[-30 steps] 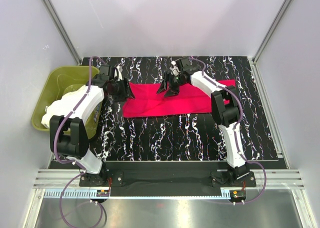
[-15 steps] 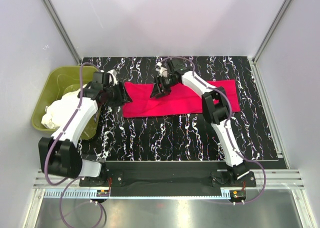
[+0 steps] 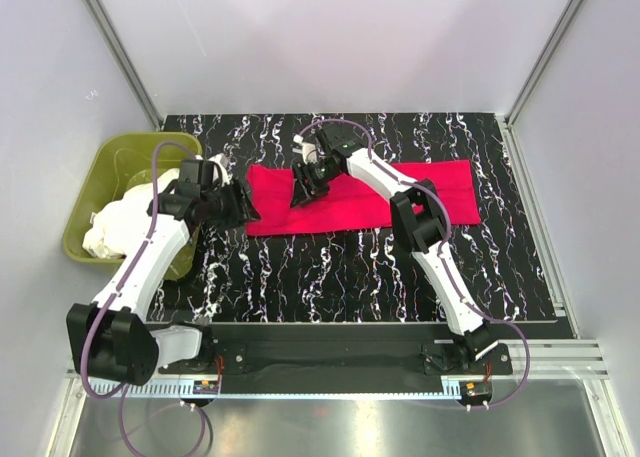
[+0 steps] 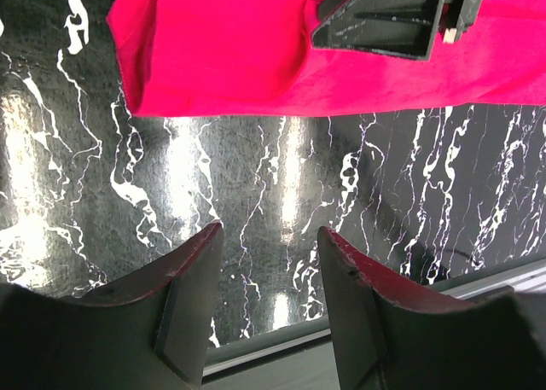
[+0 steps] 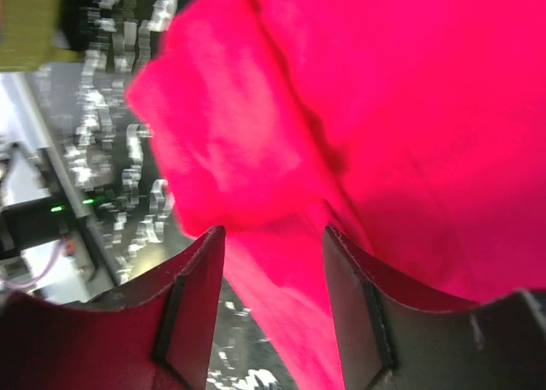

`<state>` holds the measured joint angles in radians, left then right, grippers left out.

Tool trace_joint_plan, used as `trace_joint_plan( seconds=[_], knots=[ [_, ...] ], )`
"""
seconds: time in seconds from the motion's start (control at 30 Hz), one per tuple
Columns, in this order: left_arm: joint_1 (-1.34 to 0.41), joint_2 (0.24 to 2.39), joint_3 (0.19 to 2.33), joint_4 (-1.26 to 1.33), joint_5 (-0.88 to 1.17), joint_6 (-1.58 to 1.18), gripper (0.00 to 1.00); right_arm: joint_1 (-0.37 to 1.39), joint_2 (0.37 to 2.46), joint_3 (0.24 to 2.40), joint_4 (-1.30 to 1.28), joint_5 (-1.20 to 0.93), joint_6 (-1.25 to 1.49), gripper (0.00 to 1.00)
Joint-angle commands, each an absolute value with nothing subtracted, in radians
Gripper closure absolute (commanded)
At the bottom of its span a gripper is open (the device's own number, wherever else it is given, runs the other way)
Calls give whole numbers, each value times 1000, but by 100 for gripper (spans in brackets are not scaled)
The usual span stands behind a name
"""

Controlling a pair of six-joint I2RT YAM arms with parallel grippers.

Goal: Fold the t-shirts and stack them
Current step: Fold the tshirt

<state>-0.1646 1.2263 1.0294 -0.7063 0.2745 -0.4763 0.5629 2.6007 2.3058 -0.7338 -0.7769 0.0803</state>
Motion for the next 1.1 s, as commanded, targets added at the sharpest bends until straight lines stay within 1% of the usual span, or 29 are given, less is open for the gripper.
trace_joint_plan(
  seconds=[0.0, 0.17, 0.2, 0.23, 0.3, 0.33, 0.4, 0.43, 0.47, 0.5, 0.57, 0.63, 0.7, 0.73, 0.77, 0.87, 1.07],
  knots=[
    [-166, 1186, 1008, -687, 258, -483, 47, 560, 2586, 2361, -776, -664, 9, 44],
    [-166, 1189, 996, -669, 265, -489, 47, 560, 2565, 2352, -784, -601, 5, 51],
    [-166, 1193, 996, -666, 268, -489, 47, 560, 2565, 2361, -791, -591, 18, 53],
    [-166, 1206, 993, -663, 275, -489, 47, 560, 2569, 2374, -802, -592, 61, 60],
    [-166, 1221, 996, -643, 291, -486, 47, 560, 2560, 2384, -815, -609, 115, 64],
    [-166, 1250, 996, -626, 348, -479, 47, 561, 2545, 2372, -804, -598, 186, 62],
    [-172, 1296, 1014, -581, 390, -451, 45, 560, 2485, 2321, -779, -571, 245, 57],
    [-196, 1358, 1055, -581, 376, -436, 41, 560, 2462, 2301, -776, -545, 299, 55],
    [-216, 1391, 1081, -597, 358, -417, 40, 557, 2418, 2274, -778, -540, 316, 51],
    [-242, 1423, 1110, -606, 330, -372, 37, 555, 2399, 2269, -791, -535, 333, 49],
    [-333, 1526, 1201, -636, 191, -327, 35, 537, 2363, 2272, -865, -502, 382, 45],
    [-406, 1630, 1286, -664, 48, -275, 35, 493, 2335, 2258, -905, -509, 418, 44],
    [-431, 1687, 1327, -669, -12, -235, 35, 448, 2266, 2177, -916, -537, 442, 44],
    [-448, 1733, 1351, -660, -76, -221, 35, 405, 2235, 2136, -905, -573, 458, 44],
    [-452, 1753, 1364, -658, -98, -209, 35, 384, 2171, 2047, -876, -586, 468, 44],
    [-466, 1802, 1381, -629, -127, -150, 36, 319, 2053, 1878, -835, -627, 474, 44],
    [-483, 1874, 1397, -583, -94, -97, 45, 287, 1901, 1642, -813, -627, 419, 44]
  ],
)
